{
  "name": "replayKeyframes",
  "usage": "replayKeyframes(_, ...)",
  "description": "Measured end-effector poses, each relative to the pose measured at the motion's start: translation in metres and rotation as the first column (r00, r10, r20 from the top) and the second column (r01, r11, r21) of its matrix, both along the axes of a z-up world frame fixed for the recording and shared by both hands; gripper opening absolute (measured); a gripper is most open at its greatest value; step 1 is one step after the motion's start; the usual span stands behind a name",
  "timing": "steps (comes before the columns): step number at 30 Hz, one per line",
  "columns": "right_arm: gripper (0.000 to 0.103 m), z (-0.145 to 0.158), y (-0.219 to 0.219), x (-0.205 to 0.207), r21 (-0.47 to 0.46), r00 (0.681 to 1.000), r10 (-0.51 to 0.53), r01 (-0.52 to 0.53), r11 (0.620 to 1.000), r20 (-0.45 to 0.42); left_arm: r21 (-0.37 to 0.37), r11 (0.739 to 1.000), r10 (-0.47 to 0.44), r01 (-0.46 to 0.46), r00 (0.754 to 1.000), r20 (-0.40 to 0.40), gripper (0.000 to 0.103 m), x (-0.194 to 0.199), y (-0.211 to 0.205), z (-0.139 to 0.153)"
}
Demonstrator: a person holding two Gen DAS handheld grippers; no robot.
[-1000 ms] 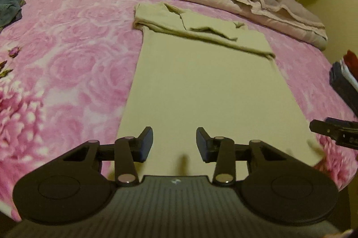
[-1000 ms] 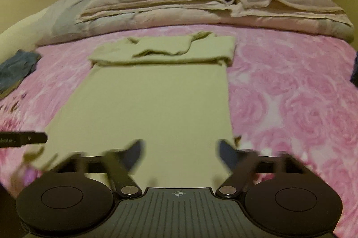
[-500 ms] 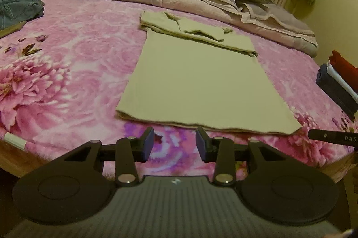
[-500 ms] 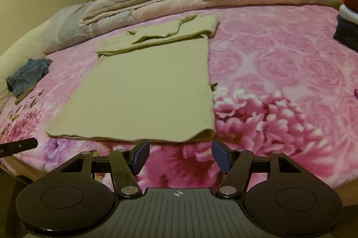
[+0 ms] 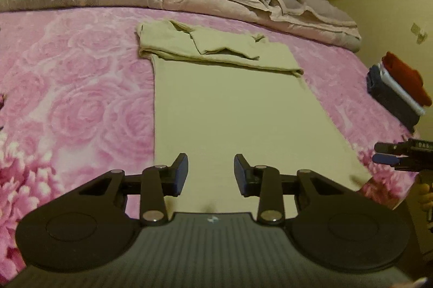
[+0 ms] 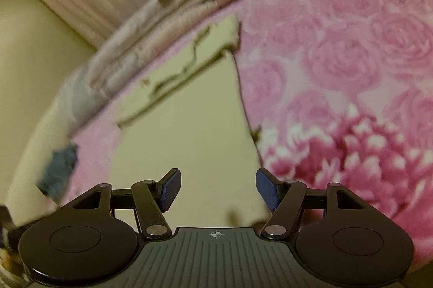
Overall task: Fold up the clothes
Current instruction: 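Move both open grippers to the hem end of the yellow shirt strip, then close both grippers on the shirt hem edge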
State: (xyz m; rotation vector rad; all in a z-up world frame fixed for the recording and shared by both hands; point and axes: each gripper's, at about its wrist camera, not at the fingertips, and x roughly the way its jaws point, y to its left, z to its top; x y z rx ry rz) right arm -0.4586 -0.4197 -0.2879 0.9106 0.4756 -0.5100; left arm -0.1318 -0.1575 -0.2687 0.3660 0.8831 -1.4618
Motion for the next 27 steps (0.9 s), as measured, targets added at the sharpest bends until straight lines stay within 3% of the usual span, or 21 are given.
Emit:
replayKeyframes(4,0.066,-0.009,-0.004,-0.034,0.029,0.994,-0.048,0.045,0.999,0.103,-0.017,0.999,0.034,-0.035,0.997,-0.068,0.031,0.007,0.02,-0.021)
replayKeyframes(8,0.062,-0.027,0.002,-0.071,0.241,0.981,-0.132,0.095,0.966,0.142,0.013,0.993,0.117,-0.117,0.976,-0.182,0.031,0.011,0.05,-0.029)
replayKeyframes(12,0.061,-0.019,0.003,-0.081,0.227,0.985,-0.101,0.067,0.972,0.142,-0.003,0.988,0.148,-0.152,0.97,-0.192,0.031,0.014,0.067,-0.031)
replayKeyframes(21,0.06,-0.051,-0.031,-0.043,0.312,0.995,-0.034,0.004,0.95,0.092,0.037,0.974,0.221,-0.224,0.9,-0.375,0.031,0.06,0.043,-0.068)
replayKeyframes(24,0.059,-0.06,-0.044,-0.029,0.335,0.992,-0.017,-0.026,0.942,0.126,0.066,0.974,0.227,-0.218,0.891,-0.393,0.031,0.071,0.028,-0.083)
replayKeyframes(27,0.051,-0.065,-0.058,-0.015,0.356,0.99,-0.009,-0.043,0.933,0.143,0.057,0.979,0.199,-0.193,0.886,-0.419,0.031,0.079,0.012,-0.088)
